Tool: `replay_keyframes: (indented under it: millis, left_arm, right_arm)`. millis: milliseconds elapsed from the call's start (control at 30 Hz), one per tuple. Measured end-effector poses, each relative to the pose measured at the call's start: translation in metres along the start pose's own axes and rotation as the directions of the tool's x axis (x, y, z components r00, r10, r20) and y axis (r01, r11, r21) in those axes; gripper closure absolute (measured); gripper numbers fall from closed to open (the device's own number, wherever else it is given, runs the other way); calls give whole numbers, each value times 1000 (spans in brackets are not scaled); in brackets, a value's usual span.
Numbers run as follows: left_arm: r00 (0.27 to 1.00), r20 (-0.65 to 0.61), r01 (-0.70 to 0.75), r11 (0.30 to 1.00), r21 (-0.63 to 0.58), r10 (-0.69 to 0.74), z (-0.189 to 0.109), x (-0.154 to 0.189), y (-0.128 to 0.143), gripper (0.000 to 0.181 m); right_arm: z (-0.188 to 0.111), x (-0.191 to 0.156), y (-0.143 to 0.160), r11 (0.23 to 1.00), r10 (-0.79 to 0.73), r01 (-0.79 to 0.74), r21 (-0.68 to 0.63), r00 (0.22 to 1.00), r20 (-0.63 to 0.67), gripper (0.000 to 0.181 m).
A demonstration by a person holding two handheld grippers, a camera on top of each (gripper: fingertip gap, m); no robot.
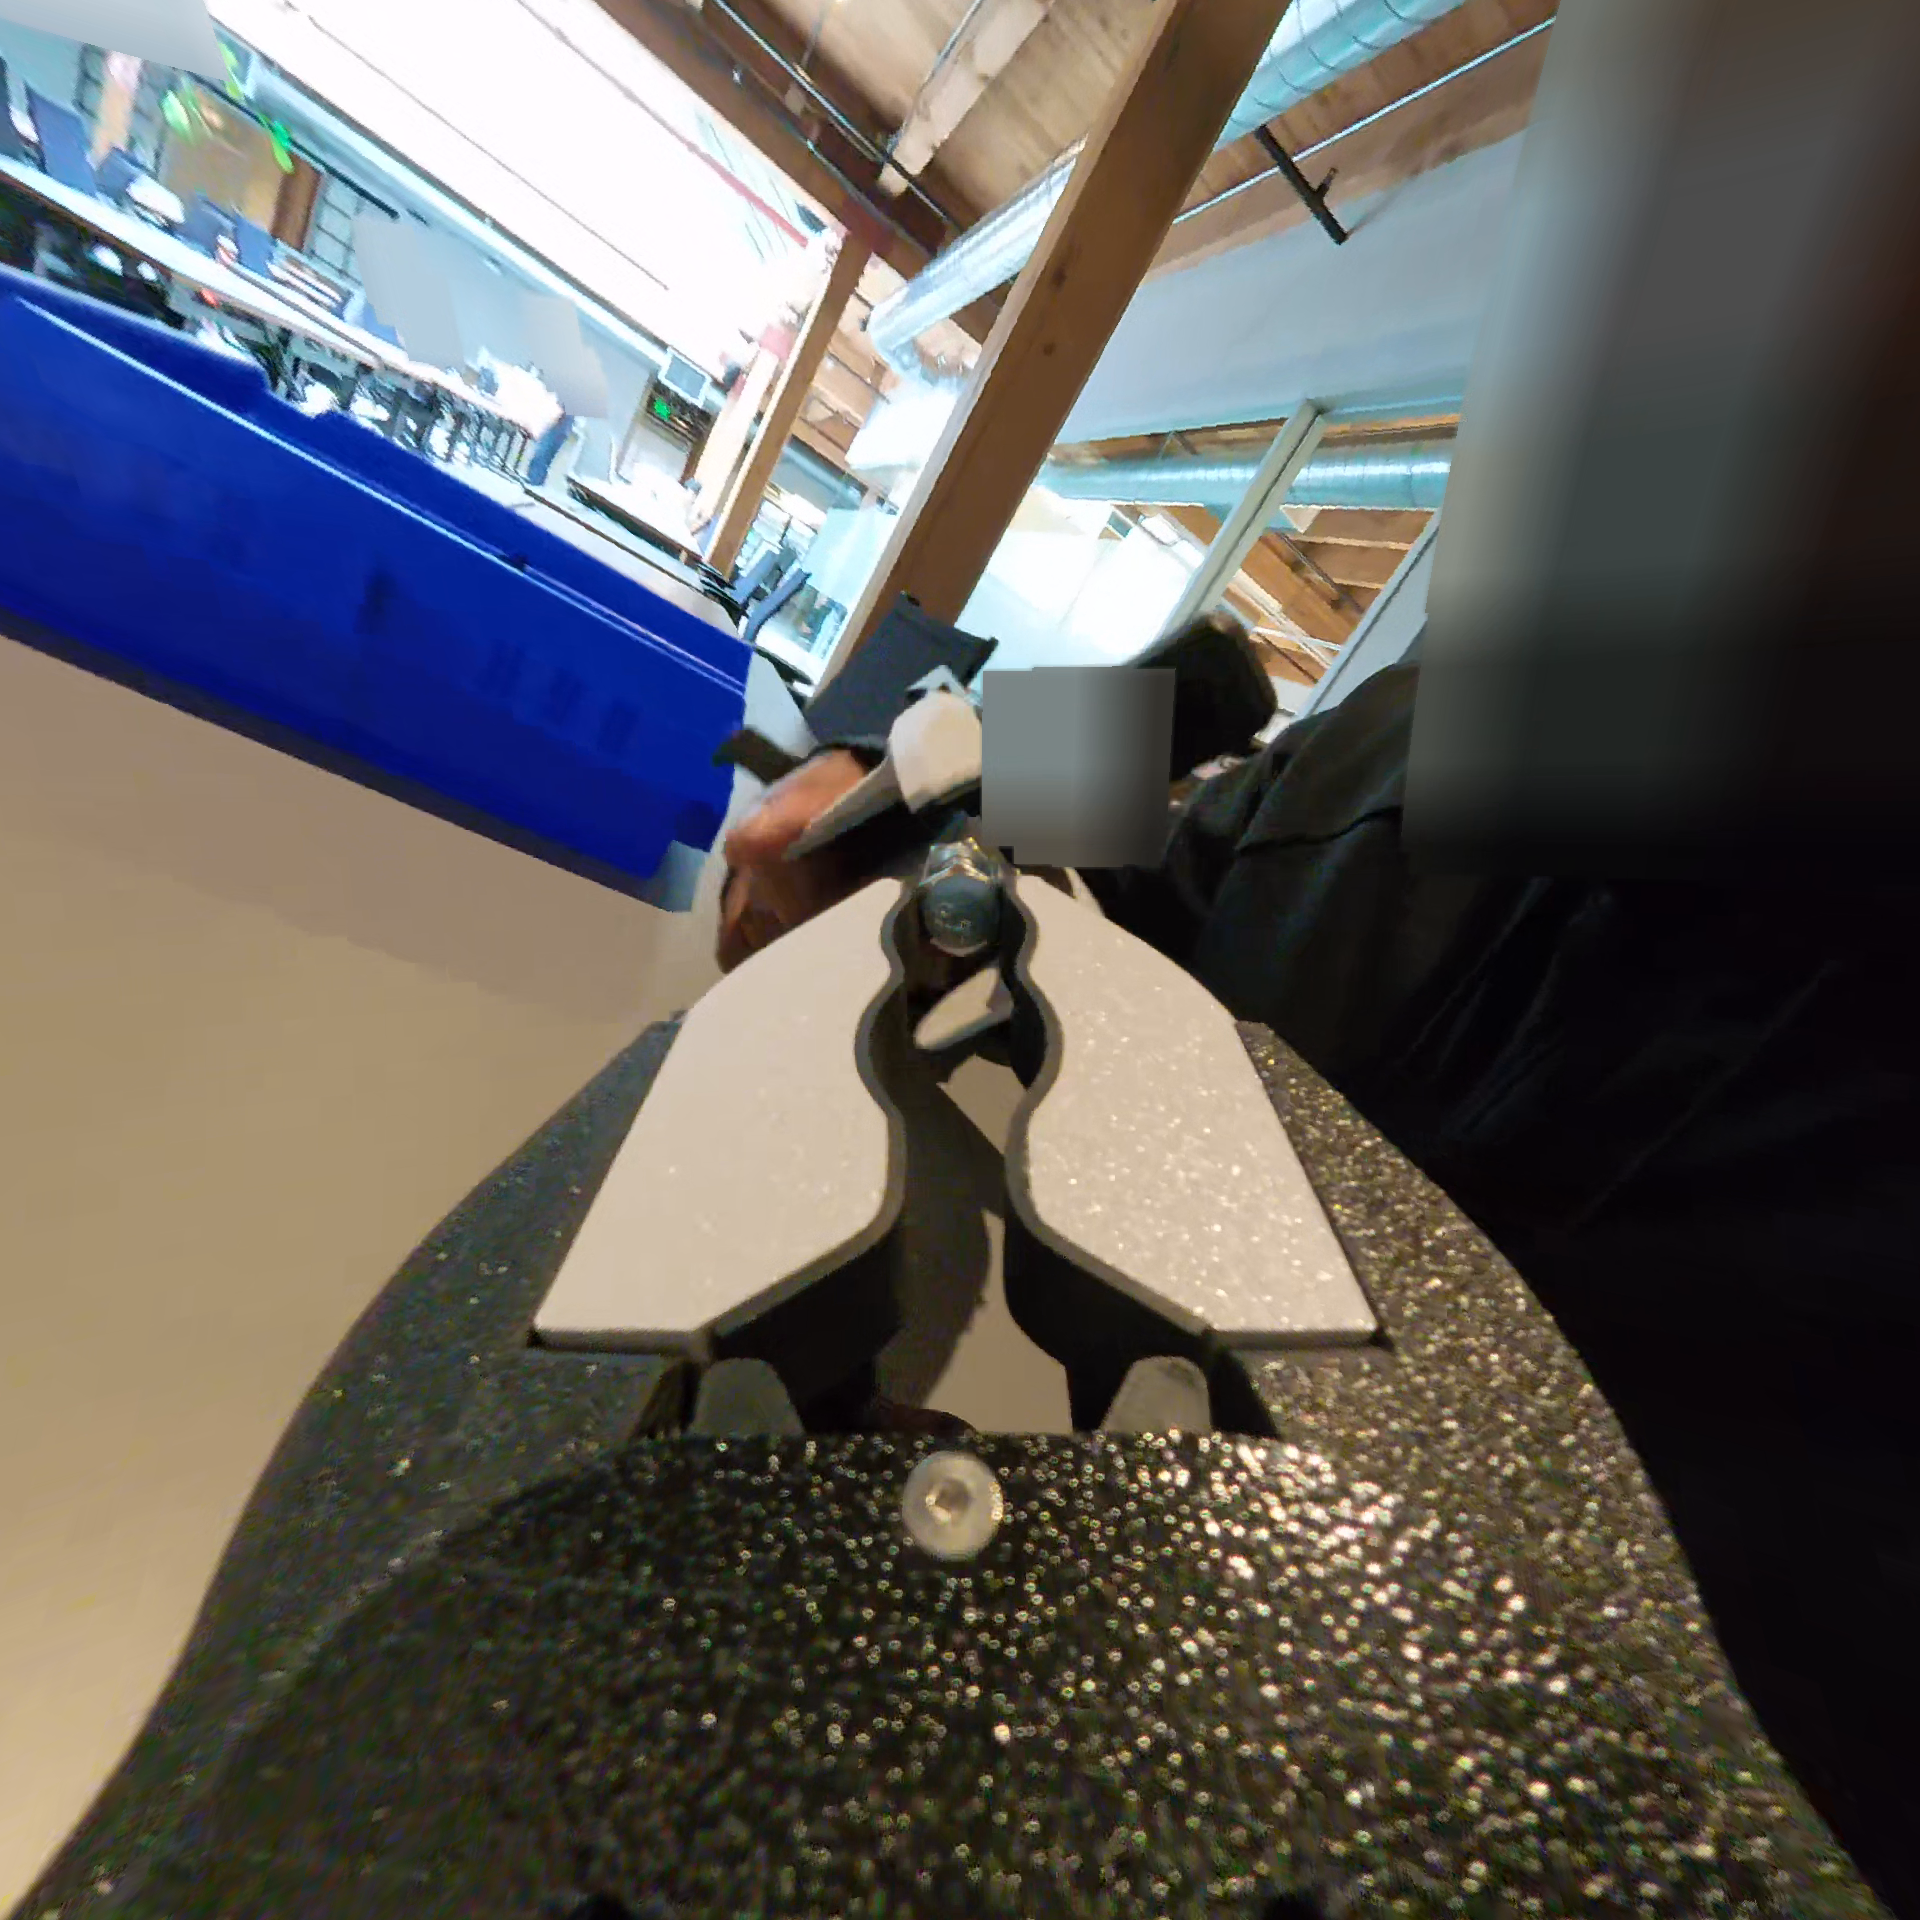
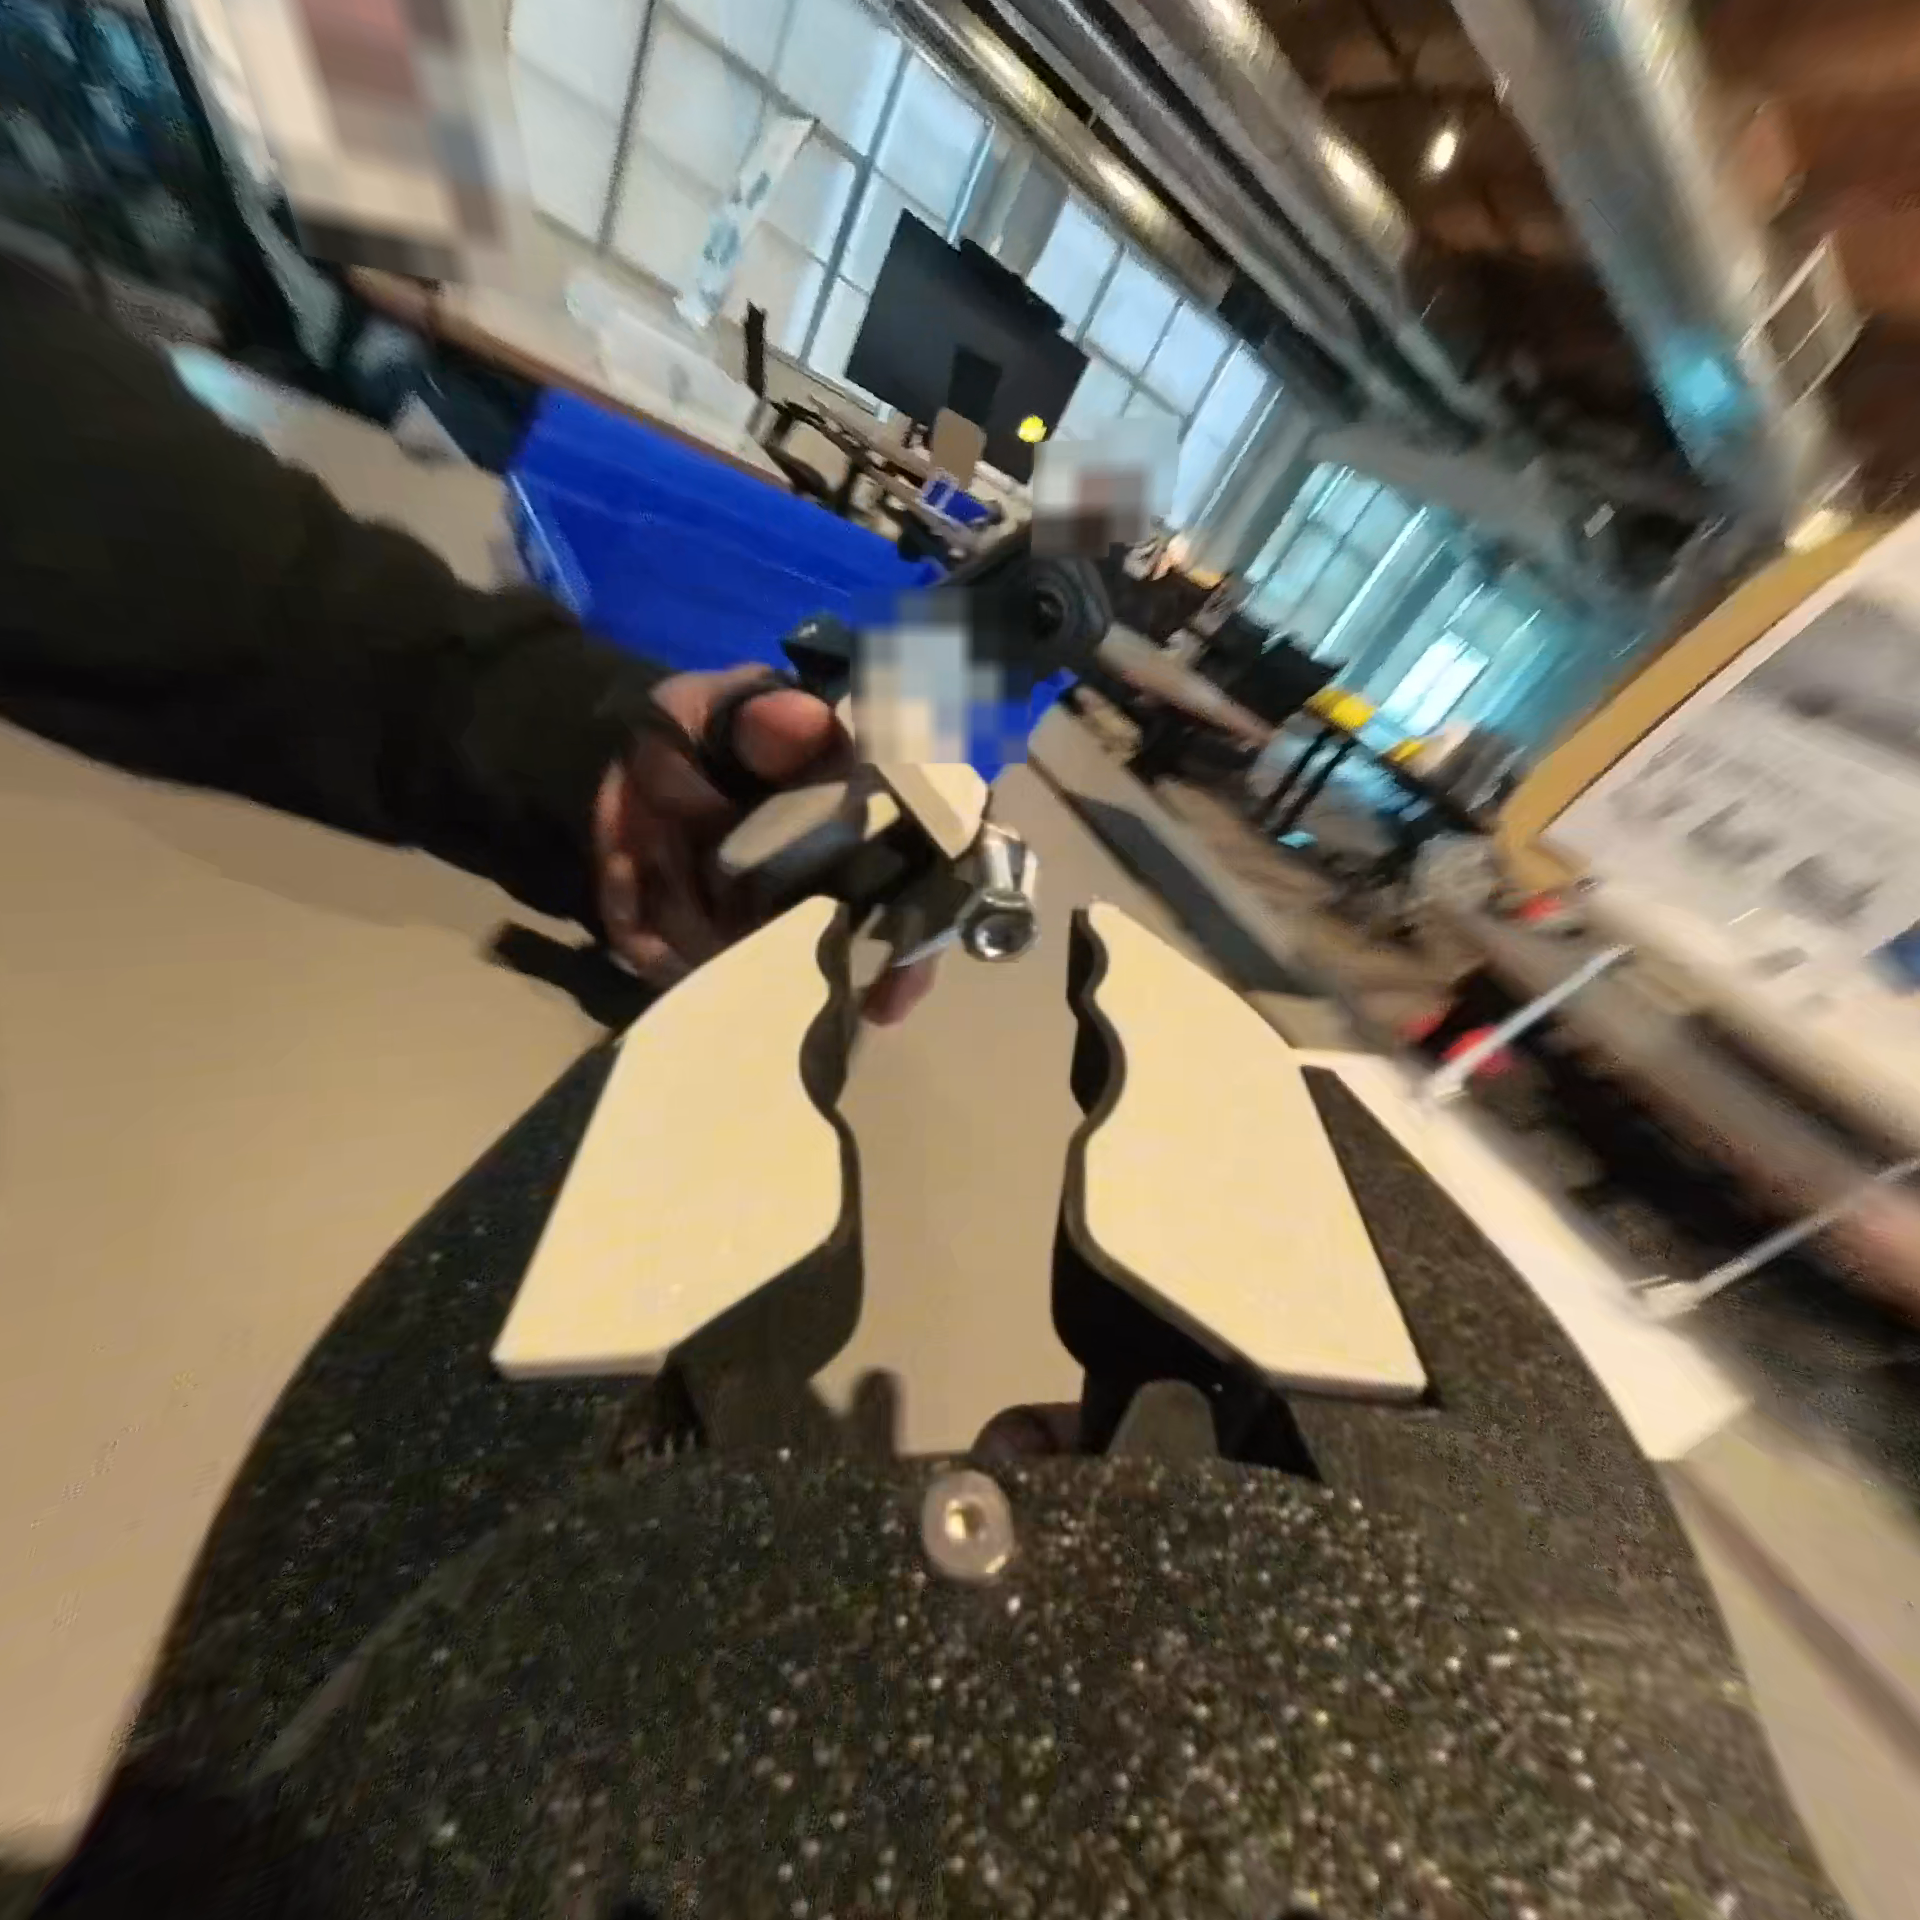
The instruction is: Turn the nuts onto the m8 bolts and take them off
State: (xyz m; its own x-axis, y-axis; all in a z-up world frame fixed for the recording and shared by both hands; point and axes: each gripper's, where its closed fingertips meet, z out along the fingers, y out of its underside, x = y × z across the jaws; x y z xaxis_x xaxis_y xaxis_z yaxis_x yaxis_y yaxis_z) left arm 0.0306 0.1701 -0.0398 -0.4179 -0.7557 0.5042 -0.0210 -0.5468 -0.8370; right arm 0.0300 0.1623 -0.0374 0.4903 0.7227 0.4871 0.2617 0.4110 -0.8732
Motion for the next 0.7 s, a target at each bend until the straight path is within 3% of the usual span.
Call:
replay_keyframes:
  millis: [67, 200, 300, 367, 433, 533, 633, 700]
  left_arm:
    - [999, 18, -48, 999, 4, 48, -1, -1, -2, 167]
    - [992, 37, -122, 992, -27, 123, -1, 0, 1, 167]
    - [989, 35, -139, 989, -44, 141, 1, 1, 4, 167]
    - [989, 35, -141, 989, -53, 143, 2, 1, 6, 167]
    - [990, 39, -132, 989, -59, 135, 2, 0, 7, 167]
    - [996, 29, -88, 994, -67, 90, 2, 0, 8, 167]
    - [999, 5, 51, 996, -74, -51, 2, -1, 12, 167]
    - [995, -4, 96, 992, -82, -97, 3, -1, 13, 167]
  right_arm:
    - [2, 0, 0, 976, 218, -218, 1, 975, 47, 140]
    - [3, 7, -1, 840, 541, -543, 2, 837, 86, 143]
    - [3, 9, 3, 760, 647, -649, -22, 755, 106, 151]
    - [4, 6, 6, 757, 651, -652, -43, 749, 119, 160]
    - [4, 3, 6, 785, 618, -617, -52, 776, 124, 167]
    - [4, 1, 7, 881, 474, -470, -60, 876, 91, 167]
    - [2, 0, 9, 988, 137, -136, -68, 990, 20, 167]
    - [1, -2, 11, 975, -202, 198, -97, 979, -31, 166]
